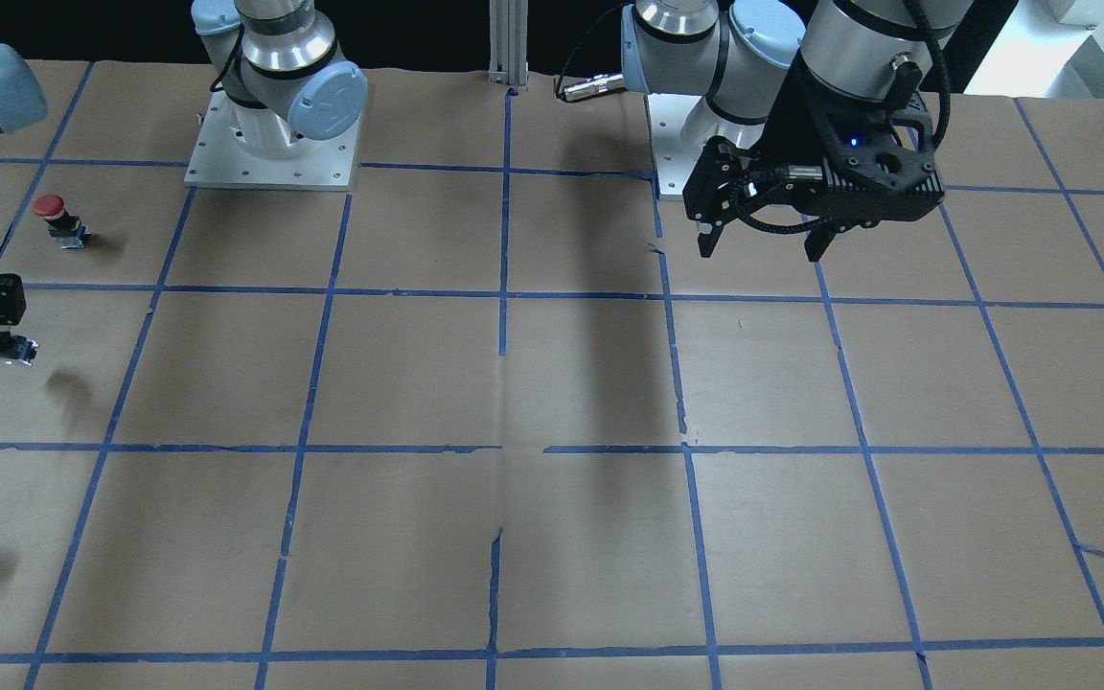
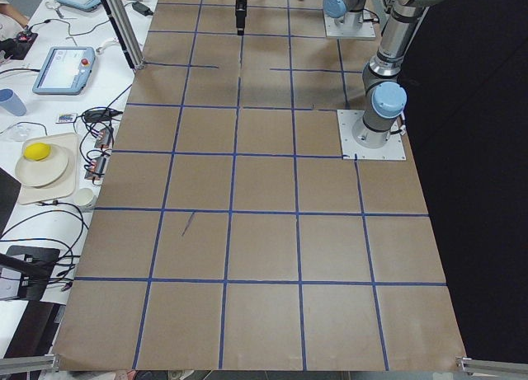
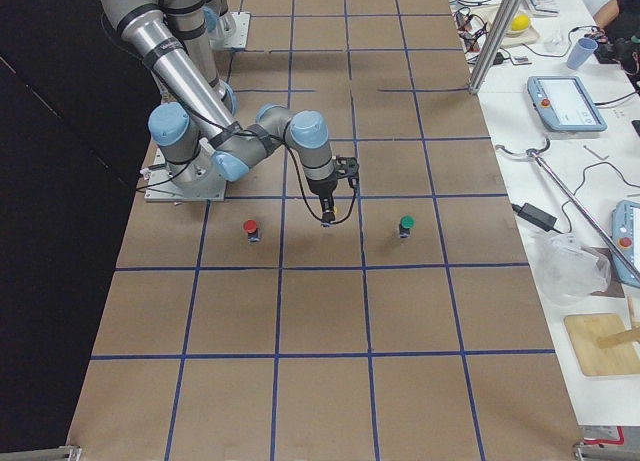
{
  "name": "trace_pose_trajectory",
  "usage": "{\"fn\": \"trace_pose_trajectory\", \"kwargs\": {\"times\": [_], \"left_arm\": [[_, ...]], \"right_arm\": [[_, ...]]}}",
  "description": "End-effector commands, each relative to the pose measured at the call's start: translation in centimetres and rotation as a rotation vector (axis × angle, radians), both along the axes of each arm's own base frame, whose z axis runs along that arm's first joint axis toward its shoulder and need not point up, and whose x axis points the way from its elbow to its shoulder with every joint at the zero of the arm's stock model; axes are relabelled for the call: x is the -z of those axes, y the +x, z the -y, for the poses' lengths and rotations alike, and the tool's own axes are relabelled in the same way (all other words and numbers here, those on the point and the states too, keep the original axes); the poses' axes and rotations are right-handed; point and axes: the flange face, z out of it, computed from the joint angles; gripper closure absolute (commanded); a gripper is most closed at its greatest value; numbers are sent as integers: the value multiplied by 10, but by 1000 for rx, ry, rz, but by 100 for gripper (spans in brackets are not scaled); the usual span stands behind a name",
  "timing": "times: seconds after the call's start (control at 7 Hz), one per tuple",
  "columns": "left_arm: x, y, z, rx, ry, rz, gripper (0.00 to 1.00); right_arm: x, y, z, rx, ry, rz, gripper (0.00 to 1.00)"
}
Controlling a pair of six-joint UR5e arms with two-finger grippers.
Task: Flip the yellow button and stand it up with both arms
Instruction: 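Open the right gripper and lift it off the standing button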
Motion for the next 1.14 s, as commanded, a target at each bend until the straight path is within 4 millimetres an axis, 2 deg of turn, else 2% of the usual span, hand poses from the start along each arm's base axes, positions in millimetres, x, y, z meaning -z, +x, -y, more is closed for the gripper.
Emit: {"fn": "trace_pose_trajectory", "kwargs": {"times": [0.0,0.71,1.0], "left_arm": [[0,0,-1,-4,1,-1,0],[0,0,1,-7,0,-1,0],[-3,2,3,0,-9,8,0]], "right_arm": [[18,-2,-1,-8,-21,-26,74],[22,1,-4,-54,-43,-60,71],[33,0,-2,-55,-29,-44,69]]}}
